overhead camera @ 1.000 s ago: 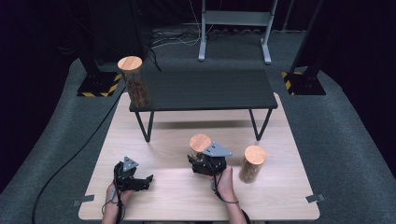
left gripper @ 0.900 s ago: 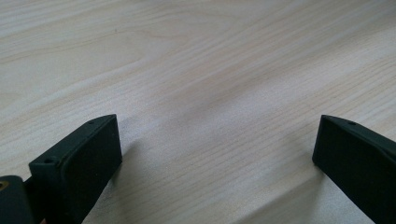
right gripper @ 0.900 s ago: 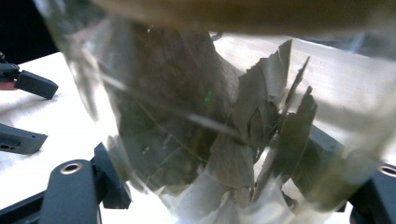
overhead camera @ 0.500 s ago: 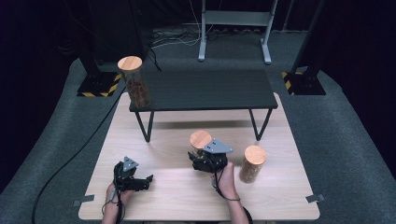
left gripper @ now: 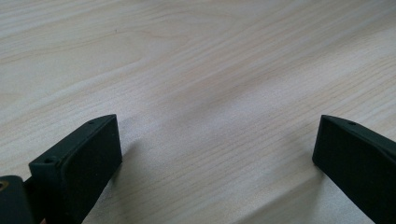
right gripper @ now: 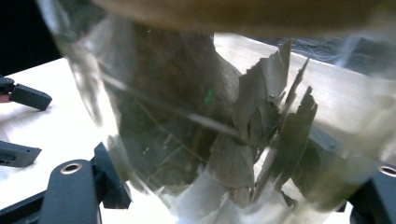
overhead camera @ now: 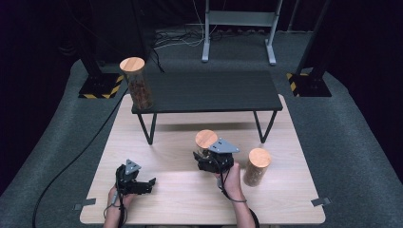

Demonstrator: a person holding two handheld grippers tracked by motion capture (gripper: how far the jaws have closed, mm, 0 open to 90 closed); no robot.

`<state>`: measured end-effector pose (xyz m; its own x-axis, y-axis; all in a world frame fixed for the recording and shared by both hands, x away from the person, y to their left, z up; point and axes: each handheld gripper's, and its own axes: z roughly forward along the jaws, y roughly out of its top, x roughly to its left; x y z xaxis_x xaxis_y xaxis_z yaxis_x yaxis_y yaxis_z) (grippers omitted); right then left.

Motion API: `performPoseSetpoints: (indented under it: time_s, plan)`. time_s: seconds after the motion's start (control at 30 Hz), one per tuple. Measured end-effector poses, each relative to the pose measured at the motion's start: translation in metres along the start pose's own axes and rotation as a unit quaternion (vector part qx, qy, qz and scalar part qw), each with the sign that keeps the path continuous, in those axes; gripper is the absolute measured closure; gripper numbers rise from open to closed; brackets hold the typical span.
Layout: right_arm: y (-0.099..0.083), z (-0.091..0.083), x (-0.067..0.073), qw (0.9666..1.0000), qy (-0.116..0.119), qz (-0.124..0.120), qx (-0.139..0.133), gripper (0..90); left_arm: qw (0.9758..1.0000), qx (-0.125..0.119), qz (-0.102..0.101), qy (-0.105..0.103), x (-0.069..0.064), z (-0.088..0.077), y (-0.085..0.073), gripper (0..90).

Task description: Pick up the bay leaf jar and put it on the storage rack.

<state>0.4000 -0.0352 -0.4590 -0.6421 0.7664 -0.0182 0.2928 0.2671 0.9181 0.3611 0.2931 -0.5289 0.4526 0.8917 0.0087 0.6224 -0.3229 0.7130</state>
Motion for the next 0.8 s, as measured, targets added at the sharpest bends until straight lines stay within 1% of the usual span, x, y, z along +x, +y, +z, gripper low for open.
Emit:
performPoseSetpoints:
  time_s: [0.43,0.73,0.8]
  plan:
    - [0.008,0.003,0.000,0.9999,-0.003,-0.012,0.006,24.7,1.0000,-0.002,0.003,0.002,-0.001,0.000,0.000,0.8]
    - [0.015,0.001,-0.004,0.9999,-0.004,-0.011,0.007,24.7,1.0000,-0.002,0.003,0.002,-0.001,0.000,0.000,0.8]
    - [0.017,0.000,-0.005,1.0000,-0.003,-0.007,0.005,24.7,1.0000,-0.002,0.004,0.003,-0.001,0.000,0.000,0.8]
